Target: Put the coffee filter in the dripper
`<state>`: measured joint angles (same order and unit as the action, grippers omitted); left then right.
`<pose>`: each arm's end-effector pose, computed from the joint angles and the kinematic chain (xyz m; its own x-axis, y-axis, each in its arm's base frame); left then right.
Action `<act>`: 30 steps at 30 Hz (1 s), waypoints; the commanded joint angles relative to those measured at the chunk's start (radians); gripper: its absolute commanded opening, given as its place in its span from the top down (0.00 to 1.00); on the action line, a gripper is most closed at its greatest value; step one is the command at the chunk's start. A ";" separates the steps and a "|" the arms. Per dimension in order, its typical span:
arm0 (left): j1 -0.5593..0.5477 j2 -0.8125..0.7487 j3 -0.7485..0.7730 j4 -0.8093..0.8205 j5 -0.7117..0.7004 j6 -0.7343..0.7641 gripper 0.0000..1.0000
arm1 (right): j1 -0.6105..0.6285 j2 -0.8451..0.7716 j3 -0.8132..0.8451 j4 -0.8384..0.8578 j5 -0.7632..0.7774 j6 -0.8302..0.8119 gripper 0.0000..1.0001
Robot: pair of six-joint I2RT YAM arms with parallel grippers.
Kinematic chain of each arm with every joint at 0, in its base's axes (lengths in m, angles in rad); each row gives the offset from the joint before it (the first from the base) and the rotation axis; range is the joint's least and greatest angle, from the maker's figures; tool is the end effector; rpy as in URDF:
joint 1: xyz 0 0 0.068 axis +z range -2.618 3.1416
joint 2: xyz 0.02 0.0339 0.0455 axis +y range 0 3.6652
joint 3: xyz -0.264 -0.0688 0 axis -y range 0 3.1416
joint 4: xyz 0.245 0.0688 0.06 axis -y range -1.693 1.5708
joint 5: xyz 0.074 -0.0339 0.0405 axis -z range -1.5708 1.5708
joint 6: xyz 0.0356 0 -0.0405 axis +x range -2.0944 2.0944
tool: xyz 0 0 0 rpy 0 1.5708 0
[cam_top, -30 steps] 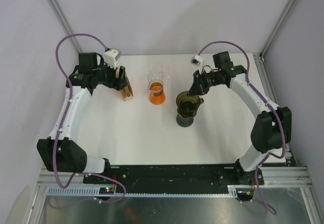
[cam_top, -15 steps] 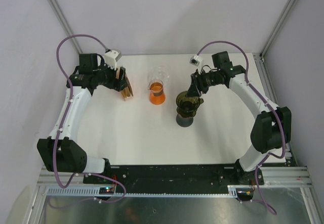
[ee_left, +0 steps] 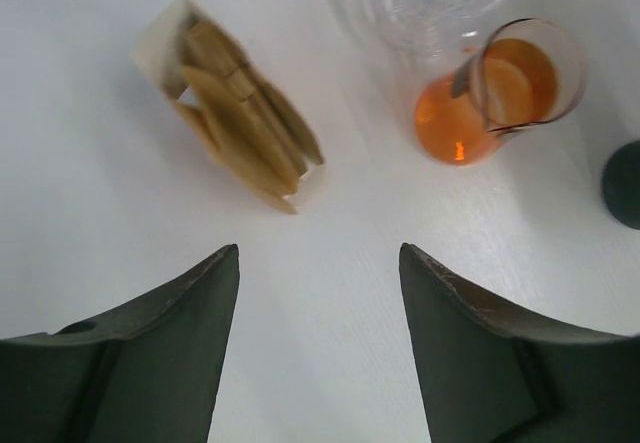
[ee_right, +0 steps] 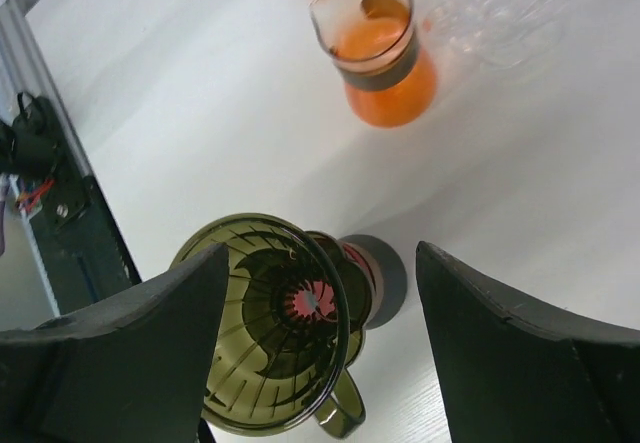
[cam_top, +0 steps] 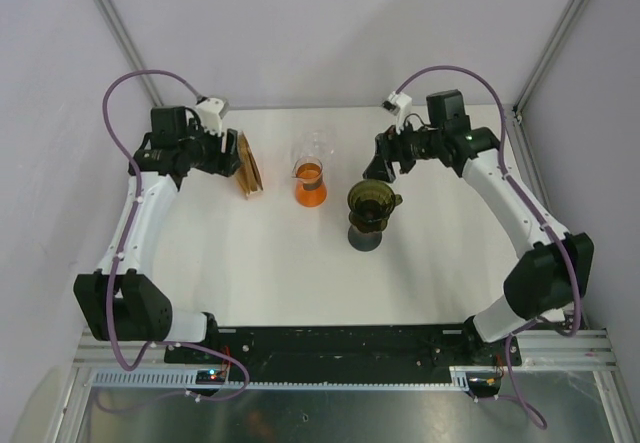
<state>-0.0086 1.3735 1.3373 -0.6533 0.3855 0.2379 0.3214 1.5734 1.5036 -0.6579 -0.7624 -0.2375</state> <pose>0.2977 -0.0159 0.3554 -0.5480 0.2231 -0.8062 0.4396 0.8968 -0.0506 0.3184 0.1319 0.3539 -0.4445 -0.3273 -0.8338 -0.8461 0.4591 0.2708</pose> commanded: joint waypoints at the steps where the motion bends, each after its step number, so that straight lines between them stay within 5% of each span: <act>1: 0.037 -0.021 -0.059 0.134 -0.131 -0.096 0.33 | 0.001 -0.123 -0.006 0.141 0.190 0.135 0.21; 11: 0.038 0.122 -0.084 0.337 -0.311 -0.205 0.57 | 0.003 -0.193 -0.086 0.161 0.323 0.169 0.23; 25: 0.038 0.201 -0.214 0.406 -0.205 -0.270 0.60 | 0.001 -0.189 -0.114 0.146 0.339 0.143 0.23; 30: 0.037 0.249 -0.199 0.435 -0.200 -0.279 0.72 | 0.001 -0.184 -0.115 0.148 0.330 0.144 0.23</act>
<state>0.0265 1.5940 1.1236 -0.2890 0.1638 -0.0181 0.3214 1.3949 1.3880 -0.5262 -0.4263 -0.0864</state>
